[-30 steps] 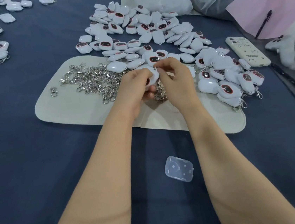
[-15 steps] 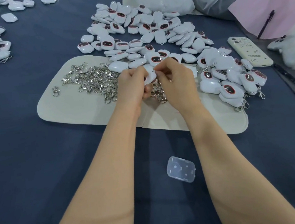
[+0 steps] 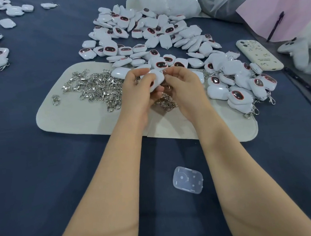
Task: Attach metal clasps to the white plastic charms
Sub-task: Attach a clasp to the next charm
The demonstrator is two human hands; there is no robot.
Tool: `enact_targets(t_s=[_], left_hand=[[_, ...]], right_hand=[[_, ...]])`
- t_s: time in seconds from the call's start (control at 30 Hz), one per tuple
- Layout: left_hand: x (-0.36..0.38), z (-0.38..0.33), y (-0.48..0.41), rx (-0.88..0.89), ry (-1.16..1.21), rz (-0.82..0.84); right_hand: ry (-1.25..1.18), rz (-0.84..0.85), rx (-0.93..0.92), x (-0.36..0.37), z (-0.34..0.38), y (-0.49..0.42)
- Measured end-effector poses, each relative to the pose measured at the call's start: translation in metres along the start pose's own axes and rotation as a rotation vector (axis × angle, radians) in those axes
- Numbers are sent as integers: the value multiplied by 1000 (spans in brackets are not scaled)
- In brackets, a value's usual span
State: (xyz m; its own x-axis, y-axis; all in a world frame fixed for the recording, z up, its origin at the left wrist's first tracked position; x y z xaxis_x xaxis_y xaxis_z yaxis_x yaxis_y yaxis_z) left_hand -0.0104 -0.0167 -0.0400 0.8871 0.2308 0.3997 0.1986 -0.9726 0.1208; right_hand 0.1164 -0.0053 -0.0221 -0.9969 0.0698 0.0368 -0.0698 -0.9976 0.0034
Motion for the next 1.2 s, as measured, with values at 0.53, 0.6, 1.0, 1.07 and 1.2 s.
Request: enact_targets(t_s=[0.53, 0.6, 1.0, 1.07, 1.2], left_hand=[[24, 27, 14, -450, 632, 143], [24, 29, 15, -468, 625, 126], [-6, -3, 2, -28, -42, -58], [-8, -16, 4, 99, -190, -72], [0, -39, 13, 355, -432, -83]], right_hand=[[166, -273, -324, -11, 31, 13], [170, -288, -336, -13, 33, 14], [548, -226, -519, 0, 53, 24], [590, -216, -529, 2, 54, 23], [656, -194, -548, 6, 52, 24]])
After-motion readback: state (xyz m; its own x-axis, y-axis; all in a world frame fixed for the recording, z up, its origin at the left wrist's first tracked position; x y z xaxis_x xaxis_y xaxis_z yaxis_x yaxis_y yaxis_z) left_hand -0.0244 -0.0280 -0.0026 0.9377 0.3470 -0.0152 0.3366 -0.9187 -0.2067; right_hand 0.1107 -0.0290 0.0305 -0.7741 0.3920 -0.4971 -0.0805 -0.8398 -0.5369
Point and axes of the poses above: each hand's wrist, its own y-axis away from the middle knuckle, its own x-axis out of the palm, z = x × y, the point moved 10 cm from there along -y, towards the middle knuckle, and after that the axes turned 2 degrees about x, right-handed, at the moved point
